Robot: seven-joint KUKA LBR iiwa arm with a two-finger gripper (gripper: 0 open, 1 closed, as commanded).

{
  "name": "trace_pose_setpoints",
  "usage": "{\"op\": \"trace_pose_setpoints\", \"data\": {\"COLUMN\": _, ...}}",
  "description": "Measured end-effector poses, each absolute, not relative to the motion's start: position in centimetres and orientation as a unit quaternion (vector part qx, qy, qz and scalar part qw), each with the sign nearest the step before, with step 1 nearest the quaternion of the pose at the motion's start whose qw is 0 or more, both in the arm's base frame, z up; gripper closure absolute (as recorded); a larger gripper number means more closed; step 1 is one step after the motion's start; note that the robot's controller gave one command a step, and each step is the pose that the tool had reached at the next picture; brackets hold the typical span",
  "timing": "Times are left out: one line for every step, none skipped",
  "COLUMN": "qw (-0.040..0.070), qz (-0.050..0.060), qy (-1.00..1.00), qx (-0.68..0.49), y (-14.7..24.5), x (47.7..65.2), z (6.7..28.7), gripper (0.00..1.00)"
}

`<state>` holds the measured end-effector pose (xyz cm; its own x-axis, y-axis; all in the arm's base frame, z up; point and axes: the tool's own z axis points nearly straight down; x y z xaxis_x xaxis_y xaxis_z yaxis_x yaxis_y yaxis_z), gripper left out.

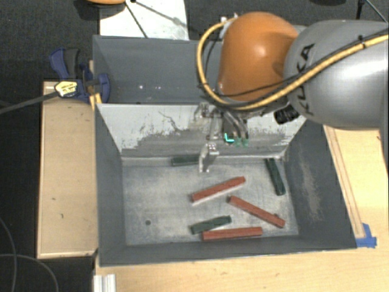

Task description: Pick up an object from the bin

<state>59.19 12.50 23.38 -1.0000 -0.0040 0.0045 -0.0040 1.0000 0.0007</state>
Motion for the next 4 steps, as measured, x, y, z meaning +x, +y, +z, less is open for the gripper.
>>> {"op": "trace_pose_setpoints", "data": {"qw": -0.002, "qz": -0.001, "qy": -1.0, "qx": 0.0, "y": 12.4, "x": 59.4, "z": 23.8, "gripper": 0.0}}
{"op": "trace_pose_setpoints", "data": {"qw": -0.003, "qz": 0.0, "qy": -0.999, "qx": 0.034, "y": 8.8, "x": 57.8, "z": 16.3, "gripper": 0.0}}
{"op": "trace_pose_setpoints", "data": {"qw": 0.004, "qz": 0.0, "qy": -1.0, "qx": 0.024, "y": 2.9, "x": 54.7, "z": 15.6, "gripper": 0.0}}
{"op": "trace_pose_setpoints", "data": {"qw": -0.001, "qz": 0.0, "qy": -0.999, "qx": 0.035, "y": 1.8, "x": 56.7, "z": 12.7, "gripper": 0.0}}
